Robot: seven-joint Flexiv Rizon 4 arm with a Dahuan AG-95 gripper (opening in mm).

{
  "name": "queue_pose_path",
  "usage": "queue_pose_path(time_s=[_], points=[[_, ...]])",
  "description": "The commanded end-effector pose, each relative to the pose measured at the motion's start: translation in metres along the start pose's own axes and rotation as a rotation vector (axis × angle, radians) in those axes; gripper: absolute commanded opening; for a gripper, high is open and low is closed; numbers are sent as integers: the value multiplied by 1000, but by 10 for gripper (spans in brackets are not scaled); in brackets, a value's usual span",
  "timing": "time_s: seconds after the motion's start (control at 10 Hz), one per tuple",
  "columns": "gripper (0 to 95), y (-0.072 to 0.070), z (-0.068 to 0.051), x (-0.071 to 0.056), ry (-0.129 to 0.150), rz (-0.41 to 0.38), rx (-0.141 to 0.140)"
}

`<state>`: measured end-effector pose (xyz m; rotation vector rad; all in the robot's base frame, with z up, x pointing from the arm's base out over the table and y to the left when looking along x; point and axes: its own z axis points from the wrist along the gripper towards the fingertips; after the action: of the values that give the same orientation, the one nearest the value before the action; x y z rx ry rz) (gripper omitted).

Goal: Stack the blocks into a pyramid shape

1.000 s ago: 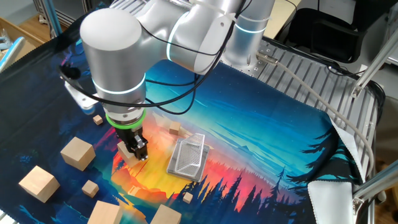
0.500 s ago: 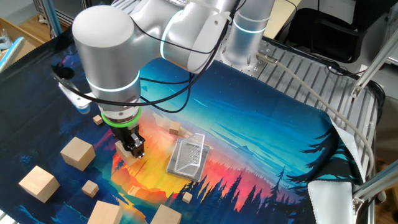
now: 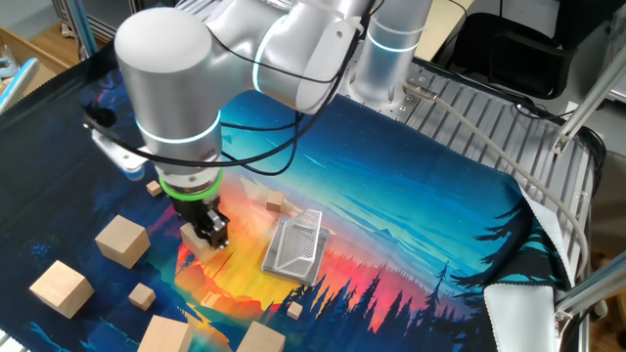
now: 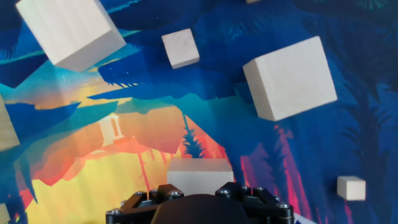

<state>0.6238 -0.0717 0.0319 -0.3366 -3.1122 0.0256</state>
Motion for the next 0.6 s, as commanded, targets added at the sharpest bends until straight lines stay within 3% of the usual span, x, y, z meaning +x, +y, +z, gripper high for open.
queue_pose_path(time_s=[0.1,0.6], points=[[0,11,-6,2,1,-1,-1],[0,8,-5,1,-2,-58,19]])
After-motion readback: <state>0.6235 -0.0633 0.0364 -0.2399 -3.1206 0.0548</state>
